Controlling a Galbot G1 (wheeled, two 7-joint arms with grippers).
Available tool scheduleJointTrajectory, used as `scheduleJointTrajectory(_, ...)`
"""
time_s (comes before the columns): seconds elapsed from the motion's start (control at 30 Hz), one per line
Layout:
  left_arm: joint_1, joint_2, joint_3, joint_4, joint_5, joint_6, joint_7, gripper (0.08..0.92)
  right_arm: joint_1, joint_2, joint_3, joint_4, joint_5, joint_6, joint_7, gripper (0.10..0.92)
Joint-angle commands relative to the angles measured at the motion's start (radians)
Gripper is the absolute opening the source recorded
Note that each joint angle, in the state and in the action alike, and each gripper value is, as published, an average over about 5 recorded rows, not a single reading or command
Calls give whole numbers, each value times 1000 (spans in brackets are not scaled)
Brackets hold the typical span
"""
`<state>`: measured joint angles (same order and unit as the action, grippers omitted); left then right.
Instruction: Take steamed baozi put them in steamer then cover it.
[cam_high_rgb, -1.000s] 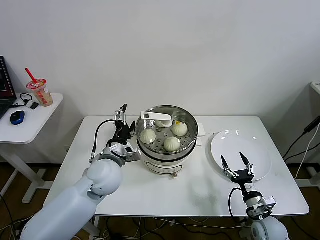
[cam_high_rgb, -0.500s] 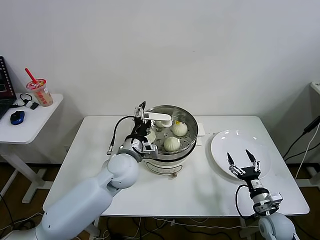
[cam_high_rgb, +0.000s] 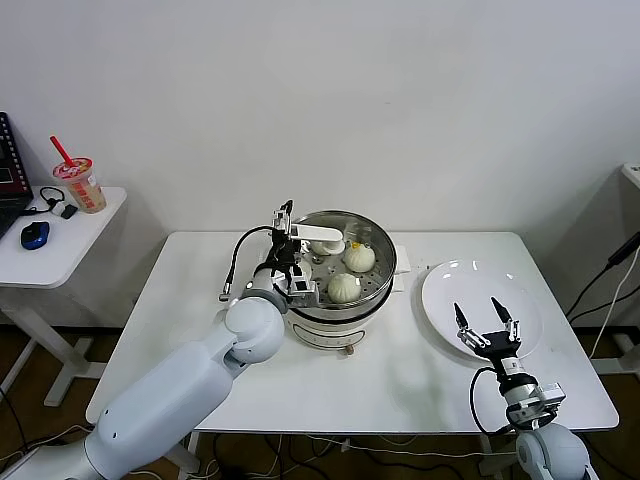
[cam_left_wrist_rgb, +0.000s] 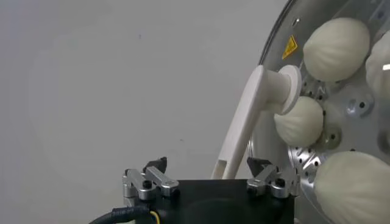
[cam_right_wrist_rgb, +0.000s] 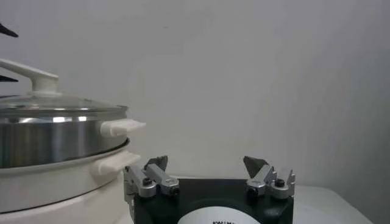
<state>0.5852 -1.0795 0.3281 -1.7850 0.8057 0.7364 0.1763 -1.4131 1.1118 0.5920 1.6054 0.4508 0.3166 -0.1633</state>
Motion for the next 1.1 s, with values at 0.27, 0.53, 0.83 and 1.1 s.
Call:
scheduleJointTrajectory(0.27,-16,-17,21,36,14,1,-3,593,0,8,2,-2,-2,3,-1,823)
scheduleJointTrajectory(0.53,-22,-21,40,42,39,-12,-13,359,0,16,7,-13,-4,13,-5,823)
scheduleJointTrajectory(0.83,-12,-22,44,36,100,-55,-13,222,14,25,7,-26,-12,17,-6,823)
scheduleJointTrajectory(1.1,-19,27,25,-22,185,-132,-19,222,26,24,5,-38,-21,18,-6,823)
